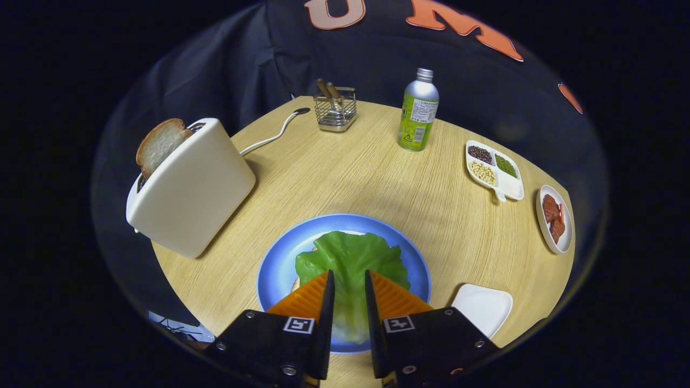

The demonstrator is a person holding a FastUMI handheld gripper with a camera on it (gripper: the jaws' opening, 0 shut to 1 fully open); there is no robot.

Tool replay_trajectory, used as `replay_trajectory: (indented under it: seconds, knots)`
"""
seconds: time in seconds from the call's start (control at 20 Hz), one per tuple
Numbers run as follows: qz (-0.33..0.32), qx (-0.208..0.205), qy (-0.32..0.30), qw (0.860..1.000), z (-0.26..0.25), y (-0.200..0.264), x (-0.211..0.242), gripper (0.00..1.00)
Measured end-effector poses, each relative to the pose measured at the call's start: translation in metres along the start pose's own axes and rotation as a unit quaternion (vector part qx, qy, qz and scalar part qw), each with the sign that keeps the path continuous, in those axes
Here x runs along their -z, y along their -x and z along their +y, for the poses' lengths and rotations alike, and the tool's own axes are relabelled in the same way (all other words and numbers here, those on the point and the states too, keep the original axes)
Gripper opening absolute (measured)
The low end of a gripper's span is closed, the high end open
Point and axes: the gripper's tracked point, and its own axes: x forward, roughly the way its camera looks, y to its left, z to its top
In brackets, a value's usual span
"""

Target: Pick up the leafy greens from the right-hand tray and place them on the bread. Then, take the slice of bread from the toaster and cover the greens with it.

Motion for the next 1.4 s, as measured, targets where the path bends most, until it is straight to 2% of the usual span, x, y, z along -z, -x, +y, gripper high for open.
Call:
replay_trajectory:
  seconds: [0.3, 0.5, 0.65, 0.9, 1.1, 1.4]
  knots:
    - [-0.048, -0.02, -0.003, 0.999, 0.037, 0.042, -0.046, 0.67]
    - [-0.068, -0.043, 0.004, 0.997, 0.079, 0.063, -0.077, 0.81]
    - [-0.038, -0.087, -0.017, 0.995, 0.127, 0.066, -0.086, 0.83]
    - [-0.038, -0.104, -0.023, 0.994, 0.168, 0.071, -0.129, 0.85]
    - [-0.003, -0.147, -0.061, 0.987, 0.211, 0.064, -0.144, 0.86]
    - [0.025, -0.158, -0.082, 0.984, 0.239, 0.048, -0.159, 0.84]
